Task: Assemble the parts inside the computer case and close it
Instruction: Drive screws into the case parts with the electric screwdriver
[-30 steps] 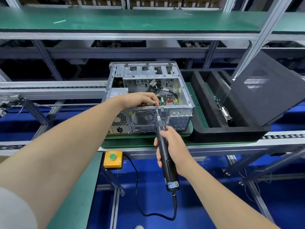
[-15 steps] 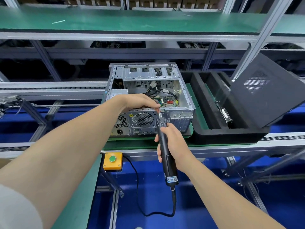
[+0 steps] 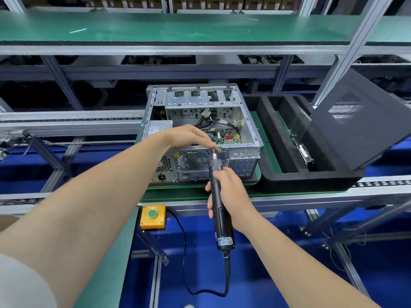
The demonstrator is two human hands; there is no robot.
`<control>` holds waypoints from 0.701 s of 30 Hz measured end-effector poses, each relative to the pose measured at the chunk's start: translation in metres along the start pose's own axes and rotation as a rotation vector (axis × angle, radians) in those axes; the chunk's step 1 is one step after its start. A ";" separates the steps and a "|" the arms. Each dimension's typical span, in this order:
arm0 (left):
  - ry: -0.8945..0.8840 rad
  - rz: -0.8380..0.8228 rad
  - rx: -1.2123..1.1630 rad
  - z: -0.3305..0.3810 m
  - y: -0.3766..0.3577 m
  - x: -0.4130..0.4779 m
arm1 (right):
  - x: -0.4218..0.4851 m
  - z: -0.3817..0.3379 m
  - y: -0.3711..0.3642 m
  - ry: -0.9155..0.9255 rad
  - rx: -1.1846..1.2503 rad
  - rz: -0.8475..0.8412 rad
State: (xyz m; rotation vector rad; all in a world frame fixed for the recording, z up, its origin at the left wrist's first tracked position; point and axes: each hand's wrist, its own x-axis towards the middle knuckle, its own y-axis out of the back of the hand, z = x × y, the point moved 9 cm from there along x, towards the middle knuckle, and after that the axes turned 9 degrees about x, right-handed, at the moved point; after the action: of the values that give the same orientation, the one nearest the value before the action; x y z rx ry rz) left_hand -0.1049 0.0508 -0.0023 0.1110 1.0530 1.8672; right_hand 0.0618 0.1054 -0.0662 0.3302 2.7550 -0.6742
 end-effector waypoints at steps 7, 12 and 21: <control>0.061 0.050 0.023 -0.003 0.002 -0.002 | -0.001 0.003 -0.001 0.005 0.014 0.025; 0.046 0.045 -0.027 -0.003 0.000 -0.003 | 0.000 0.001 -0.002 0.012 0.002 0.018; 0.059 0.073 -0.017 -0.006 0.006 -0.001 | 0.002 -0.004 -0.002 0.038 0.015 0.020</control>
State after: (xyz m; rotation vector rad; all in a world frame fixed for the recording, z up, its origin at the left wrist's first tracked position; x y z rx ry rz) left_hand -0.1111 0.0452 -0.0016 0.0855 1.0860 1.9551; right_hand 0.0588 0.1057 -0.0624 0.3767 2.7802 -0.6906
